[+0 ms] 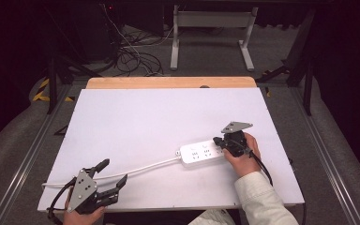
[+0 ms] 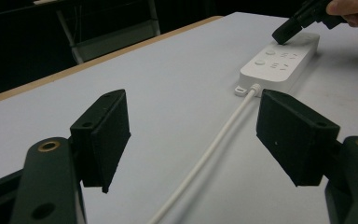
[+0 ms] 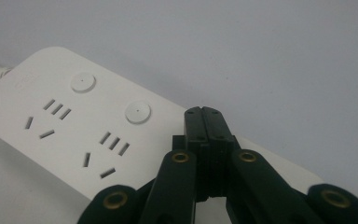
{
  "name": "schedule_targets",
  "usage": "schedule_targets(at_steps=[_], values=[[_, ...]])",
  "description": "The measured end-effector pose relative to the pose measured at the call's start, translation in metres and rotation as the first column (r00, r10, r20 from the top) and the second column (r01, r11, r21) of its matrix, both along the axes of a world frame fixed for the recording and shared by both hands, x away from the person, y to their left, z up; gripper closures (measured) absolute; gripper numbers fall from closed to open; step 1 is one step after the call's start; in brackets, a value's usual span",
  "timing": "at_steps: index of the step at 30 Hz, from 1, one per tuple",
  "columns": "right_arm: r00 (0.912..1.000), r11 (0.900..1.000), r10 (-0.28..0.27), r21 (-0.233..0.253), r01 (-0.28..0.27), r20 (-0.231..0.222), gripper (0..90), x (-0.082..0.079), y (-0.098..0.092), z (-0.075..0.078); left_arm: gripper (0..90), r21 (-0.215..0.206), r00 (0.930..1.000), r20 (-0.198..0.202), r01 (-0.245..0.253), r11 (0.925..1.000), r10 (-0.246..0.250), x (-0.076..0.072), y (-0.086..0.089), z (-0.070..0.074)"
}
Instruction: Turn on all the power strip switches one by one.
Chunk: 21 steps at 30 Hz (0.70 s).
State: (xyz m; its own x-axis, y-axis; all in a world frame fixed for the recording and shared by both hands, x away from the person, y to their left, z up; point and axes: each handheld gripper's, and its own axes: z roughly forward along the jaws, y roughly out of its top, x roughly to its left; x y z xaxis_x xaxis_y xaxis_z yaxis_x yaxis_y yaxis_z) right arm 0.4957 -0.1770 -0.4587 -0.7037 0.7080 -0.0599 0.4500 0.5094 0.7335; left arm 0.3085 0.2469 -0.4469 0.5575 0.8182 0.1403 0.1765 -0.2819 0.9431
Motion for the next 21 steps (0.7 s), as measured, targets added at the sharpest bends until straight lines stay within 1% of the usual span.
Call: schedule_targets(at_steps=[9,13,16,21], values=[[0.9998,1.000,-0.012,-0.010,0.012,-0.013,90.0,0.0004,0.0017,0.0003,26.3,0.002,1.0000,0.004,-0.001,1.0000,0.001,-0.0001,-0.0001,0.0000],[0.9997,1.000,-0.013,-0.007,0.013,-0.019,90.0,0.0010,0.0015,0.0003,26.3,0.001,1.0000,0.002,-0.002,1.0000,0.002,-0.0004,0.0000,0.0000],[0.9998,1.000,-0.010,-0.013,0.010,-0.018,90.0,0.0010,0.0019,0.0003,26.2,0.001,1.0000,0.002,0.000,1.0000,0.000,-0.0004,-0.0002,-0.0001],[0.9996,1.000,-0.013,-0.004,0.012,-0.024,90.0,0.0016,0.0010,-0.0002,26.3,0.001,1.0000,0.003,-0.001,1.0000,0.001,-0.0005,-0.0001,0.0000]])
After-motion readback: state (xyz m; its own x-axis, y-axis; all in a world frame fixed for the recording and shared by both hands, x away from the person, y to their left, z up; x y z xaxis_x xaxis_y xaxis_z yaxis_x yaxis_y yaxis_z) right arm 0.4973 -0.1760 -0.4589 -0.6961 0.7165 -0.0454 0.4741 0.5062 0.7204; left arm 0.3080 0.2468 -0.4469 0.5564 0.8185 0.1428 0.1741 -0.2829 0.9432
